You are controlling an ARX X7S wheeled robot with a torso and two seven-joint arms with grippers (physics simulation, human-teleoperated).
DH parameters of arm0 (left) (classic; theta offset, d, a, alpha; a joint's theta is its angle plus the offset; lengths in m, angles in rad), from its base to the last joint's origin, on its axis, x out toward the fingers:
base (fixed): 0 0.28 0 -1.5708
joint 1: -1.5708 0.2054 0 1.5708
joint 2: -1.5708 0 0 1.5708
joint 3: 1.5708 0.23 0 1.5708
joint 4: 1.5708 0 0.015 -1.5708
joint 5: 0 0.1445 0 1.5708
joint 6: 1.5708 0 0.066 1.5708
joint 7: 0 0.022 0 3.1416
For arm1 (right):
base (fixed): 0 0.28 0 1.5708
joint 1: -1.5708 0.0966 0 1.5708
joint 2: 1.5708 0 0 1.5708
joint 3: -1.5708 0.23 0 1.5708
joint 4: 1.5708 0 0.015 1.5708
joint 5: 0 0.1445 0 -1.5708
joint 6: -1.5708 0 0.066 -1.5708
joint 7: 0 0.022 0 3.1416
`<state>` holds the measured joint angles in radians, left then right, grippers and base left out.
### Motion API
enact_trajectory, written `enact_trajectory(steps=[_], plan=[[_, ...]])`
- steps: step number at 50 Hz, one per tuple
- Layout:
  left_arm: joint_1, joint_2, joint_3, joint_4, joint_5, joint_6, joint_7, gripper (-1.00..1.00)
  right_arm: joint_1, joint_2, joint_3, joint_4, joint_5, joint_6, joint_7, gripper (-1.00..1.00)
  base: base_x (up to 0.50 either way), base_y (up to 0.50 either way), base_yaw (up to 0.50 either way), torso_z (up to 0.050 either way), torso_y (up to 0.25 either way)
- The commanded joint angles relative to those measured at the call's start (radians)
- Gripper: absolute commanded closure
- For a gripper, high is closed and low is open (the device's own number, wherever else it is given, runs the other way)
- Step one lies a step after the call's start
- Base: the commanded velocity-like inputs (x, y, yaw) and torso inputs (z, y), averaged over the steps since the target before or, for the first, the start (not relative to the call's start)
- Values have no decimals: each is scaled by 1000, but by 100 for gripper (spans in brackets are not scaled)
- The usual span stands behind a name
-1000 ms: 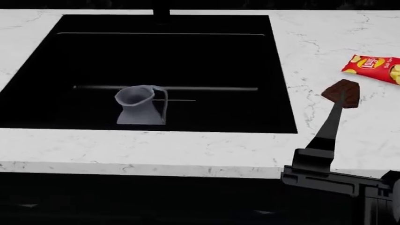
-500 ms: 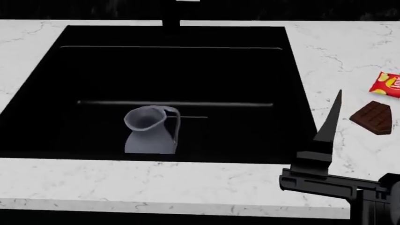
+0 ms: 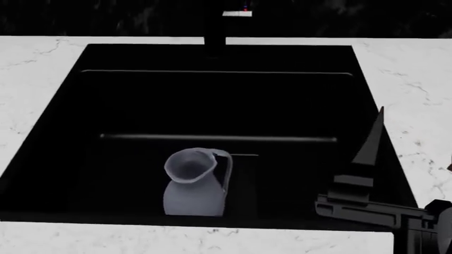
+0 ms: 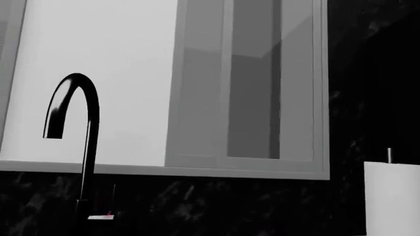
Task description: Turn the sink spout to the right.
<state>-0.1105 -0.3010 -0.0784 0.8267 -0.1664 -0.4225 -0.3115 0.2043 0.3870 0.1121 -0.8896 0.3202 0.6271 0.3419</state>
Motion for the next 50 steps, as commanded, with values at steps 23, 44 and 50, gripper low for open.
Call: enact_trajectory(steps=[23, 44, 50], plan=[[2, -15, 17, -5, -7, 4, -12, -100, -16, 5, -1, 12, 9, -23, 10, -100, 252, 0, 0, 0, 1], [-2, -24, 27, -4, -13, 3, -19, -100, -16, 12, 1, 10, 15, -21, 21, -100, 136, 57, 0, 0, 0], [3, -26, 32, -8, -12, 8, -21, -100, -27, 13, -4, 22, 8, -45, 17, -100, 0, 0, 0, 0, 0]])
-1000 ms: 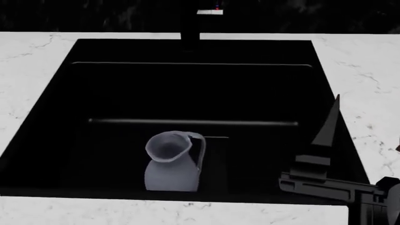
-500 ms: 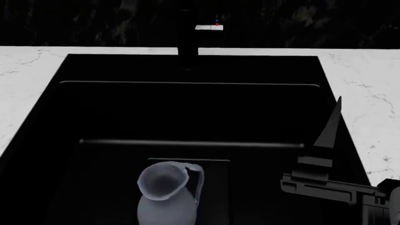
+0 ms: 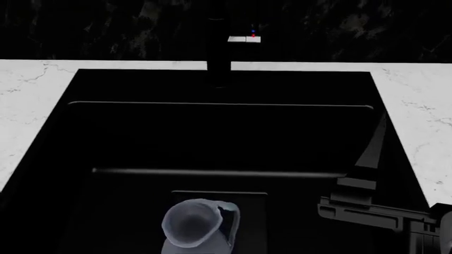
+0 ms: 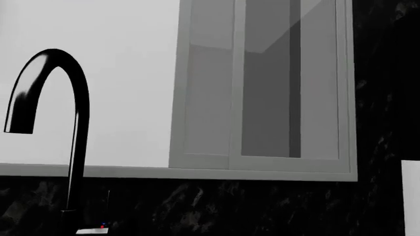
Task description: Turn the sink spout to the right.
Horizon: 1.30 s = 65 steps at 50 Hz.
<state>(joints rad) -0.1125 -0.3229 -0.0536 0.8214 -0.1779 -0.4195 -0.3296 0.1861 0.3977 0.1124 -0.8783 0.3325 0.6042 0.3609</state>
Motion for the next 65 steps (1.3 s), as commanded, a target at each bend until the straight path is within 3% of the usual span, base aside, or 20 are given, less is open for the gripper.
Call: enact_trajectory(steps=[1, 65], plan=[[5, -5, 5, 1, -3, 1, -3, -100, -9, 1, -3, 11, -3, -22, -1, -100, 0, 0, 0, 0, 0], [13, -21, 22, -20, -21, 24, -21, -100, -3, 17, -38, 14, 2, -18, 24, -100, 42, 0, 0, 0, 0]])
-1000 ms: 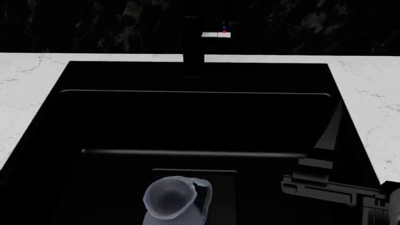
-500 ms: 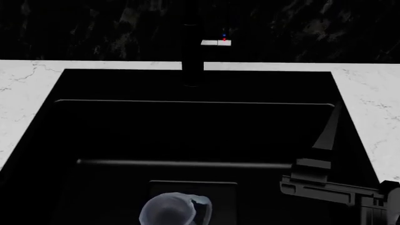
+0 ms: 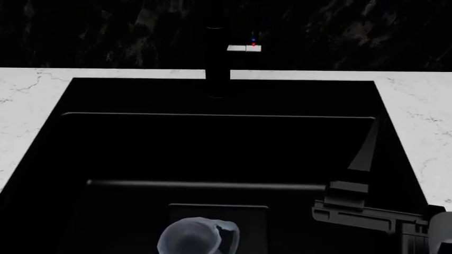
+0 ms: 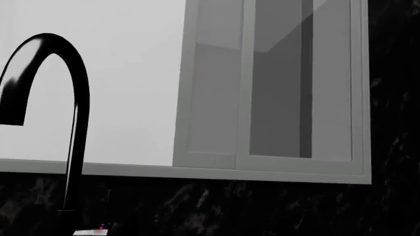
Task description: Turn the sink spout to the right.
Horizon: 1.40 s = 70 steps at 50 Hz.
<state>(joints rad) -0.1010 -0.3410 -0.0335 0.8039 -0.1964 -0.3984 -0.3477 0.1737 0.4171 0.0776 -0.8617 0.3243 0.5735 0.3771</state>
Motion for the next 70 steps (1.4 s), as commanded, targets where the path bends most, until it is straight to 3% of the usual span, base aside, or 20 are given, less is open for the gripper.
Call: enact_trajectory(steps=[1, 27, 70], plan=[[2, -3, 2, -3, -2, 3, -4, -100, 17, -2, -7, -6, 18, 22, 6, -100, 0, 0, 0, 0, 0], [1, -8, 14, -17, -3, 16, -10, -100, 343, -50, -165, -12, 80, 337, 84, -100, 0, 0, 0, 0, 0], [-2, -13, 20, -33, -13, 21, -28, -100, 554, -183, -356, 147, 132, 408, 70, -100, 0, 0, 0, 0, 0]])
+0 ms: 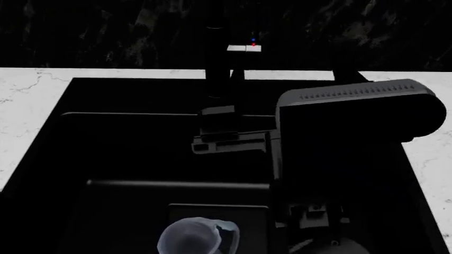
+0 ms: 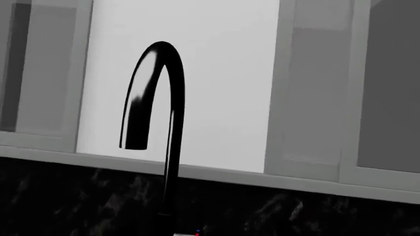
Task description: Turn the sink spout to the right.
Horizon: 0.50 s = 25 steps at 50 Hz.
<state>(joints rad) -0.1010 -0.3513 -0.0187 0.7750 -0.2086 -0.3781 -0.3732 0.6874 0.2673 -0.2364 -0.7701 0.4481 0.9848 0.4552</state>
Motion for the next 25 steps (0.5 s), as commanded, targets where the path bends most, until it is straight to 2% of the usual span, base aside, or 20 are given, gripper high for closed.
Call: enact_trajectory(steps=[1, 25], plan=[[-2, -3, 5, -4, 0, 0, -3, -100, 43, -38, -45, 65, 9, -10, -12, -100, 0, 0, 0, 0, 0], [8, -3, 31, -28, 8, 27, -4, -100, 170, -119, -30, 77, 85, 66, 13, -100, 0, 0, 0, 0, 0]])
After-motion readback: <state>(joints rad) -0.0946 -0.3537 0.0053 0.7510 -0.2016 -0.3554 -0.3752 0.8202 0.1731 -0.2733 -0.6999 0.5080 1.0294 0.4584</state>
